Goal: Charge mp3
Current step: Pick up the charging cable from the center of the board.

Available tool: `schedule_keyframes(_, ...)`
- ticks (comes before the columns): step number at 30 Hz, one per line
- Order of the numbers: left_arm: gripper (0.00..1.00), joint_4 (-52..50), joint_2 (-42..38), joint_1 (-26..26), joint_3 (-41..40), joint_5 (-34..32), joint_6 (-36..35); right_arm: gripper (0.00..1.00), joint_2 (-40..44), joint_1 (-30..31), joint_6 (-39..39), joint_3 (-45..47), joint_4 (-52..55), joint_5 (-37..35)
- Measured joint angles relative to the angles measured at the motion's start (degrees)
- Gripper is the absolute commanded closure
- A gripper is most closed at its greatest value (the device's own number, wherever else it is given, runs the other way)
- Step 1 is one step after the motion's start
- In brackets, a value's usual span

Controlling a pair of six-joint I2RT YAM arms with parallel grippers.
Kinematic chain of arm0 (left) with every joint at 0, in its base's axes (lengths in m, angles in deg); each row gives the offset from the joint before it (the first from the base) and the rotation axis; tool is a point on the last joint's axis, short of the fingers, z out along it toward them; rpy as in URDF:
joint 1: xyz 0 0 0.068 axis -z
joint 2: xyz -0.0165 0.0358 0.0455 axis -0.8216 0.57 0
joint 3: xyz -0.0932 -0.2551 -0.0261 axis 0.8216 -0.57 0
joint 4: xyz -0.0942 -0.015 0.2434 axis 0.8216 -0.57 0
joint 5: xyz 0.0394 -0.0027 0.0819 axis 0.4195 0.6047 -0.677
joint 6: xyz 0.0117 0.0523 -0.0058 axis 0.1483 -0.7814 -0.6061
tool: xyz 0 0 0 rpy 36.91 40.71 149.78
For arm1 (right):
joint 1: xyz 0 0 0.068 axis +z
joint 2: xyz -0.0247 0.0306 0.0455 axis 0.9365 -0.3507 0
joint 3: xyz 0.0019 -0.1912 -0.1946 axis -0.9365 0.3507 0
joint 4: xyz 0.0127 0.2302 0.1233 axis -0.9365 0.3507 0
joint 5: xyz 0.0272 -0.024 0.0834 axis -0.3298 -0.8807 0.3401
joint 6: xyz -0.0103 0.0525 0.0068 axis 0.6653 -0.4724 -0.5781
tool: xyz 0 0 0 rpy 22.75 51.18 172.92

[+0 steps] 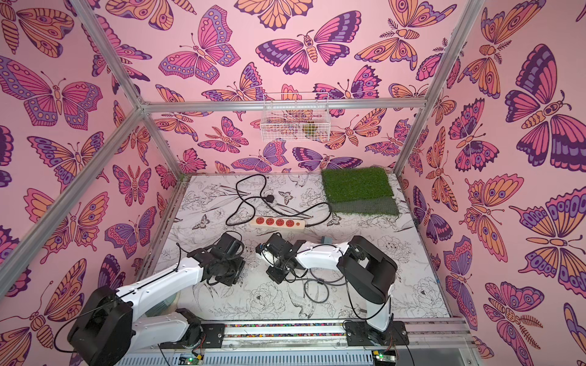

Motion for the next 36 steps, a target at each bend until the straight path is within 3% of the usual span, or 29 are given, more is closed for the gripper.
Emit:
schedule_keyframes(9,1.00,7.63,-1.31,0.00,-1.88,0.61,-2.34,1.00,1.62,-0.13,-0.13,0.02,1.79,1.51)
schedule_keyframes(19,1.00,24.85,-7.48,0.07,-11.69,1.01,-5.51,1.00,10.34,-7.37,-2.03,3.58,-1.92,14.45)
schedule_keyframes(27,1.00,38.14,-9.77,0.44,-15.43,0.98,-7.72,1.00,10.78,-8.39,-3.54,5.01,-5.51,25.22)
schedule_keyframes(36,1.00,50.34,-12.24,0.90,-21.18,1.03,-10.69,1.00,10.64,-11.02,-6.27,6.88,-10.40,32.72)
